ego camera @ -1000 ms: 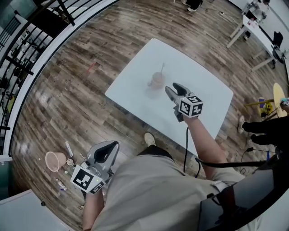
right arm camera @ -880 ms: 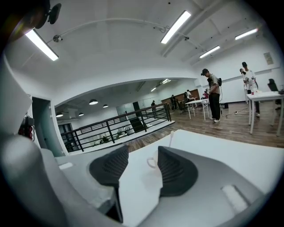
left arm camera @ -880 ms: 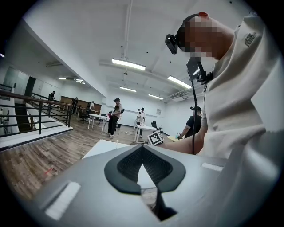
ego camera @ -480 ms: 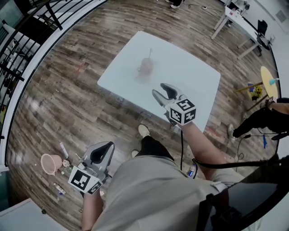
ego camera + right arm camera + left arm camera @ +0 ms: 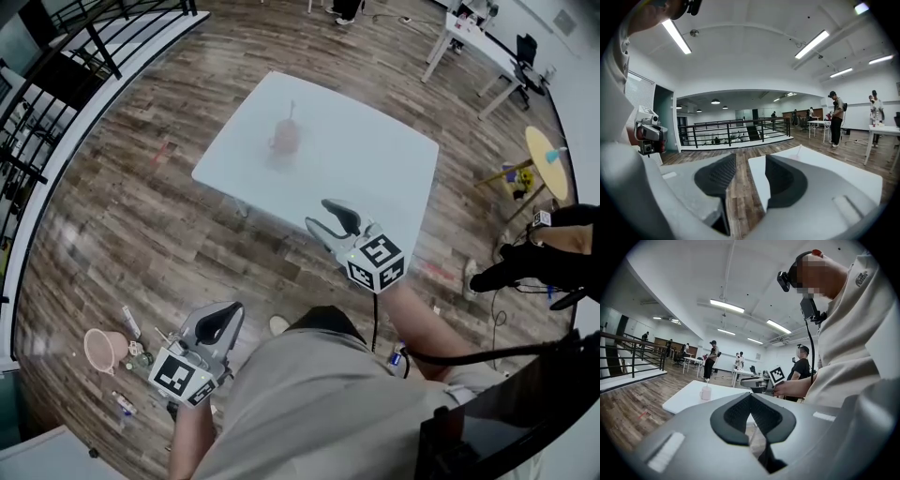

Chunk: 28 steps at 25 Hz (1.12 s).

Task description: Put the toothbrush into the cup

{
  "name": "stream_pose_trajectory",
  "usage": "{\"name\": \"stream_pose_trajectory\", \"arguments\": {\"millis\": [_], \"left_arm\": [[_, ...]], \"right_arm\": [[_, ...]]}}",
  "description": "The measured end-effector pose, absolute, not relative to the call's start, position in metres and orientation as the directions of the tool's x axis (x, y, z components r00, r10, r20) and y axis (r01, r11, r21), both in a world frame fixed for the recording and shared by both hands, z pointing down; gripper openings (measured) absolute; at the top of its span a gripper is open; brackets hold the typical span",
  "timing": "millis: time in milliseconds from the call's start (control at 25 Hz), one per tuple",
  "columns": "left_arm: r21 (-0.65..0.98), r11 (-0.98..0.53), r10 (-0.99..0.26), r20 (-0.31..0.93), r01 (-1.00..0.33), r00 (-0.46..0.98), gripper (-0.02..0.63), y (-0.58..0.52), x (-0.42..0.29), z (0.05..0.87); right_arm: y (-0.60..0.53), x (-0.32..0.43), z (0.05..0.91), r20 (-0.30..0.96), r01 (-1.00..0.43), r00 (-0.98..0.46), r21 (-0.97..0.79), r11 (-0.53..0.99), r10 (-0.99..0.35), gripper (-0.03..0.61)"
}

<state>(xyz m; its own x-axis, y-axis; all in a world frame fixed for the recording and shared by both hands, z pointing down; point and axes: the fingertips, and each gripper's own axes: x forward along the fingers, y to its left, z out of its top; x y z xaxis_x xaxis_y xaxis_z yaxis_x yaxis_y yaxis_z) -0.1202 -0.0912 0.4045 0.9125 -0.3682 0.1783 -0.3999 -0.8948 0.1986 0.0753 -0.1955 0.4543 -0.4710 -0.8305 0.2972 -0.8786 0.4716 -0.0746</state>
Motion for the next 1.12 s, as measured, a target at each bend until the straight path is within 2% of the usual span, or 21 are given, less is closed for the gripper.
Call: {"name": "stream_pose_trajectory", "arguments": {"millis": [480,840,1120], "left_arm": [[0.171,-0.915,-0.34,0.159,-0.365,0.927,0.006,-0.035,-0.027,0.386],[0.173,-0.88,-0.407,0.2,-0.441,0.891,0.006,0.036,0.024,0.388],[0.166,-0.858,-0.441,0.245,-0.485,0.863,0.005,0.086,0.031,0.388]], "right_arm": [[-0.095,0.129,0.423,0.3,-0.839,-0.524,-0.018,0.544,-0.798,0.195],[-0.02,0.169,0.43,0.287,-0.788,-0.604,-0.074,0.611,-0.744,0.19],[0.022,0.16,0.429,0.27,-0.731,-0.668,-0.068,0.678,-0.693,0.187]]}}
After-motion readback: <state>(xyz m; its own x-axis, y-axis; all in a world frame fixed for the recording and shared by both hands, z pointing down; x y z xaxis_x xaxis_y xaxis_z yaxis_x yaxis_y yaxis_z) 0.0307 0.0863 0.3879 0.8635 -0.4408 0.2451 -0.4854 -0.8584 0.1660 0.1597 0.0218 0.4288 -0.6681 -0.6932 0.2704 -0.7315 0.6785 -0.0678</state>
